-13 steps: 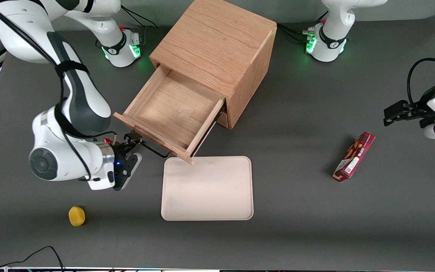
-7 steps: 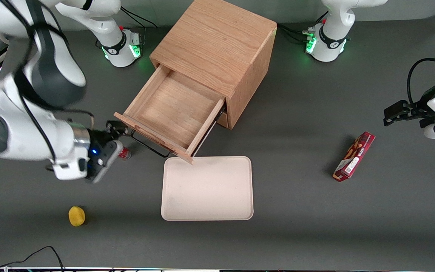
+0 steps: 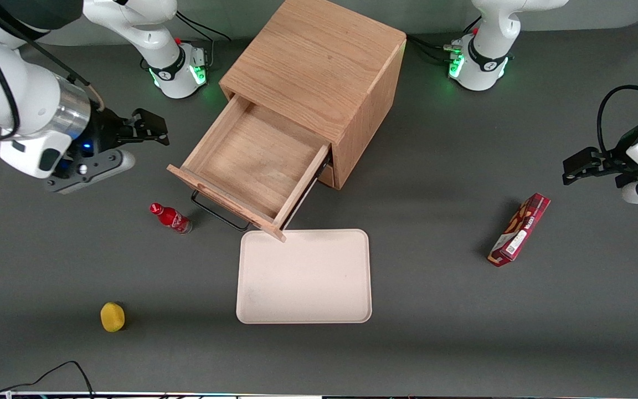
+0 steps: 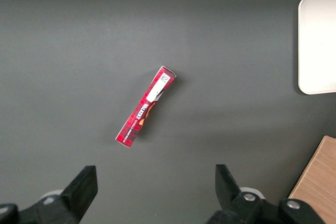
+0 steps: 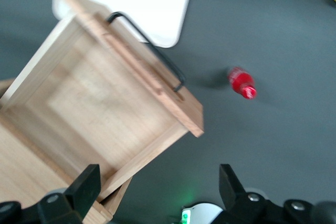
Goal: Open upper drawer
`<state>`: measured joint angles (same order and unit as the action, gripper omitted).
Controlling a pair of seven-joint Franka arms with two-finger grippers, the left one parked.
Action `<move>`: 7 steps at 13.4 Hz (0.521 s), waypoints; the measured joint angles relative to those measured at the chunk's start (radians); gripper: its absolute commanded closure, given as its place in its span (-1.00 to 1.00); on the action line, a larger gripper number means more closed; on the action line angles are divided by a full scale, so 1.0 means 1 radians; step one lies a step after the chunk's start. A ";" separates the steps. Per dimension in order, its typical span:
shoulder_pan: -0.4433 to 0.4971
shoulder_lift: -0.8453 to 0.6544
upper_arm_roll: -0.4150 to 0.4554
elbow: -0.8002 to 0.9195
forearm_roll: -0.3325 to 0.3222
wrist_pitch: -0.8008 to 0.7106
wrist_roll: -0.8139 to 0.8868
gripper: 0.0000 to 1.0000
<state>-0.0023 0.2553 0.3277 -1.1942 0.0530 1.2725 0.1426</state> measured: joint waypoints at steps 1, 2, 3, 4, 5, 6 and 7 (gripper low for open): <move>-0.003 -0.006 -0.023 -0.002 -0.040 0.000 0.015 -1.00; -0.010 -0.013 -0.044 -0.004 -0.074 0.000 0.019 -1.00; -0.018 -0.020 -0.066 -0.009 -0.086 -0.003 0.021 -1.00; -0.022 -0.029 -0.091 -0.019 -0.090 -0.015 0.021 -1.00; -0.025 -0.043 -0.115 -0.043 -0.092 -0.017 0.021 -1.00; -0.026 -0.059 -0.140 -0.076 -0.092 -0.008 0.021 -1.00; -0.027 -0.078 -0.162 -0.119 -0.092 0.020 0.021 -1.00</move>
<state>-0.0296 0.1775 0.1654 -1.3132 -0.0389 1.2920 0.1640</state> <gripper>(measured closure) 0.000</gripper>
